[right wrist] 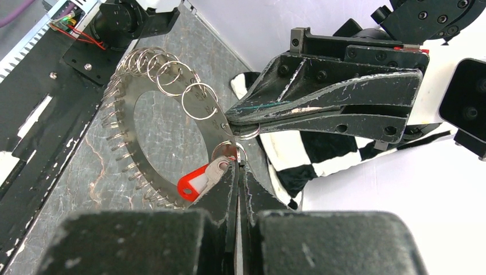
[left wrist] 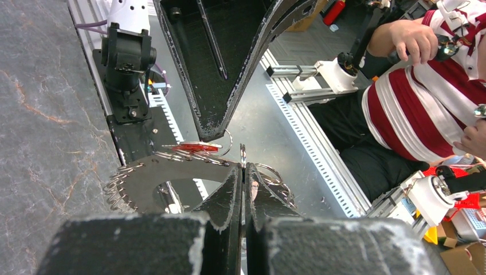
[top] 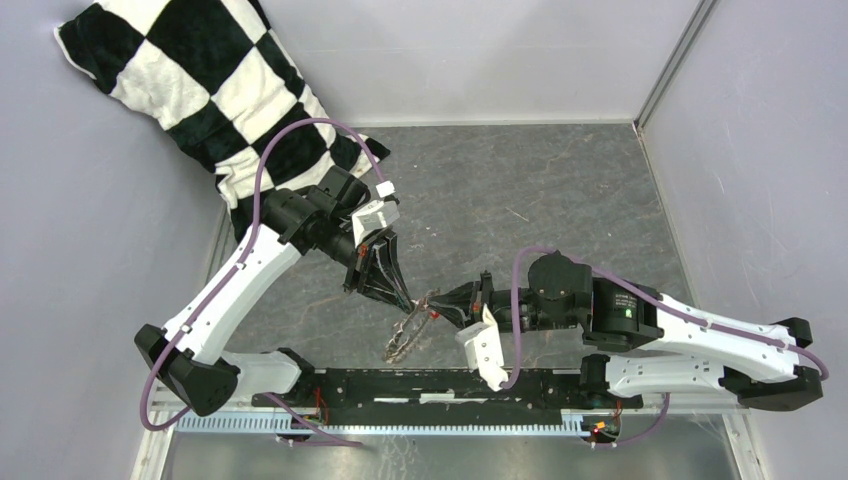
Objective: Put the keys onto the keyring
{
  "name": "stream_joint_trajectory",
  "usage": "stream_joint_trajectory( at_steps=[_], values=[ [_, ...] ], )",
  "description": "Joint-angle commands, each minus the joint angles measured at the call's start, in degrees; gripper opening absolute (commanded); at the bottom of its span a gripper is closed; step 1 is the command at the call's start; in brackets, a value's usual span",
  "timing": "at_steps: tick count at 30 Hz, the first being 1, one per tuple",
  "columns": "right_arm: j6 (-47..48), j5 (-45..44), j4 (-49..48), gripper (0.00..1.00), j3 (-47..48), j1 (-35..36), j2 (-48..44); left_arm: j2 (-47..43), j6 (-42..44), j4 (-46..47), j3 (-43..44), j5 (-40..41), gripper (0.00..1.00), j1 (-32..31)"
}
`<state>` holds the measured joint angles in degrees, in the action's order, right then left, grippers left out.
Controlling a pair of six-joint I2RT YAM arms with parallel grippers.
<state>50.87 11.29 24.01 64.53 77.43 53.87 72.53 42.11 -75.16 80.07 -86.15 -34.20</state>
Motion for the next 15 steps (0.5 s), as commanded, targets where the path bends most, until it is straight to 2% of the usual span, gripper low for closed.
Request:
stream_joint_trajectory(
  at_steps=[1, 15],
  values=[
    [0.28, 0.76, -2.13, 0.01, 1.07, 0.19, 0.31, -1.20, 2.26, -0.32, 2.28, -4.29, 0.02, 0.01],
    [-0.25, 1.99, -3.79, 0.01, 1.50, 0.22, 0.42, -1.25, 2.36, 0.04, 1.89, 2.67, 0.02, 0.08]
  ],
)
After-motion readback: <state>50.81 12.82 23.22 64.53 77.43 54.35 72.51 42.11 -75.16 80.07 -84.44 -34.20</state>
